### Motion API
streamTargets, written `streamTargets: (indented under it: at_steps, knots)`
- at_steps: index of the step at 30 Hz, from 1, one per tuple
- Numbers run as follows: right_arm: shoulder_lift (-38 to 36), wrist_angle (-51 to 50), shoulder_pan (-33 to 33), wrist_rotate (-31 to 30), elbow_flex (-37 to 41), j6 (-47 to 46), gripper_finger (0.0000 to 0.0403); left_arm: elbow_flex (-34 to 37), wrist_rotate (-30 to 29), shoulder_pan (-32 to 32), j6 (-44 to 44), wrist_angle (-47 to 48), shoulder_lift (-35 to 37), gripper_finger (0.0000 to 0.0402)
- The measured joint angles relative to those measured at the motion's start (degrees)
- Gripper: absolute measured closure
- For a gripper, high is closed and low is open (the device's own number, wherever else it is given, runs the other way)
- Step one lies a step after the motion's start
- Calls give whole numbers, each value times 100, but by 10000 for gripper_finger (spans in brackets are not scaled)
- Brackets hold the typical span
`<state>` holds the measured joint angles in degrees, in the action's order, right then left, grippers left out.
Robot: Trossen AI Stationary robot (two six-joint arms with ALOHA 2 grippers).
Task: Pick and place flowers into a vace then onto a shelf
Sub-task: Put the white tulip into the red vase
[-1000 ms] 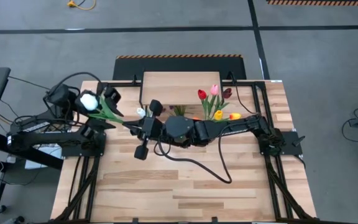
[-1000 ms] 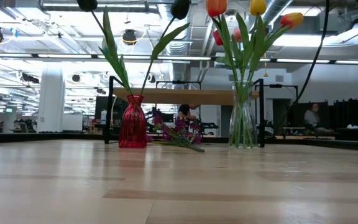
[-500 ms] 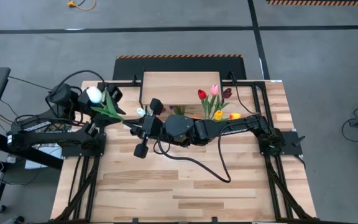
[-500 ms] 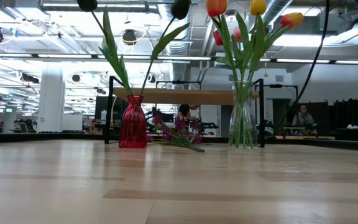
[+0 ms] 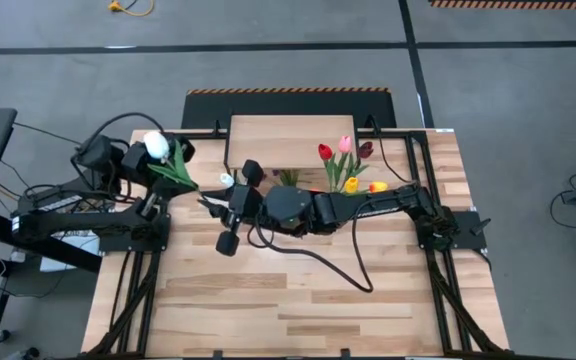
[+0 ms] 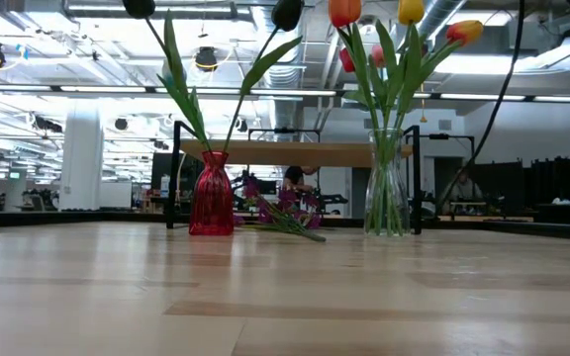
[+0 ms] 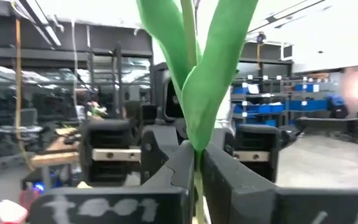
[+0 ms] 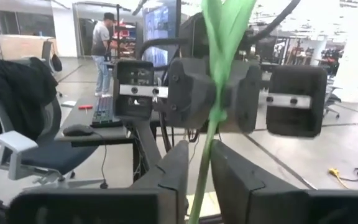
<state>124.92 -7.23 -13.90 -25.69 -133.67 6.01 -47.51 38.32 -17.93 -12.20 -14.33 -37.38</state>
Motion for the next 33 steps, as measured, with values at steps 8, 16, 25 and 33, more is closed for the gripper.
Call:
streamTargets:
  at_steps: [8,16,25,33]
  knots:
    - [-28,-418,-124,-120,7,-161,301,-735,-512,-2,865,878,-17,400]
    - [-662,-1779,-358,-115,-96,-171,305,-1987,-631,-4,1718,2780,-657,401]
    - [-2038,-3365,-884,-71,-98,-170,305,-2286,-513,-6,1922,3112,-1414,401]
    - [-3224,-4588,-1381,-124,-101,-154,305,-2036,-1815,330,2106,2830,-1629,401]
